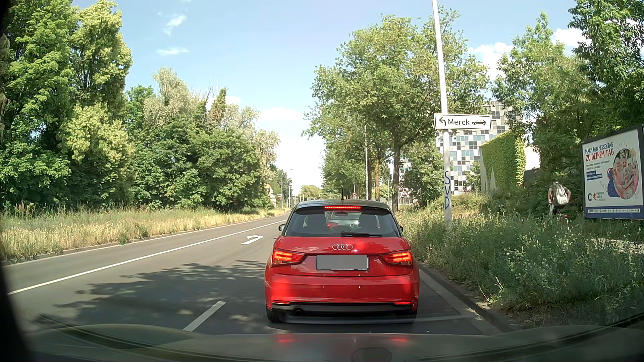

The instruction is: Follow the waypoints while adhering to traffic rules and regulations

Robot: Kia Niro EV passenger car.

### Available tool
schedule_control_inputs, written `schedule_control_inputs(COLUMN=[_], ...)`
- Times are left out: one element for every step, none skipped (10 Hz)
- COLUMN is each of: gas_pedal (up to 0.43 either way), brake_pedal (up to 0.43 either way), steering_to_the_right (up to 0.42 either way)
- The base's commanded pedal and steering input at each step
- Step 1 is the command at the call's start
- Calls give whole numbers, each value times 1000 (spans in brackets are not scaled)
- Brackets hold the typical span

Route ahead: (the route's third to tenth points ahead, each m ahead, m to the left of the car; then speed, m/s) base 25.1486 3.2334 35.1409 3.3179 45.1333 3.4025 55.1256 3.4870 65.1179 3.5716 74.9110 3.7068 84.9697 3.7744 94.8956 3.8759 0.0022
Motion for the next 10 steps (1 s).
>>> schedule_control_inputs(gas_pedal=[0,0,0,0,0,0,0,0,0,0], brake_pedal=[293,293,293,293,293,293,293,293,293,293], steering_to_the_right=[5,5,6,6,5,5,5,6,5,5])
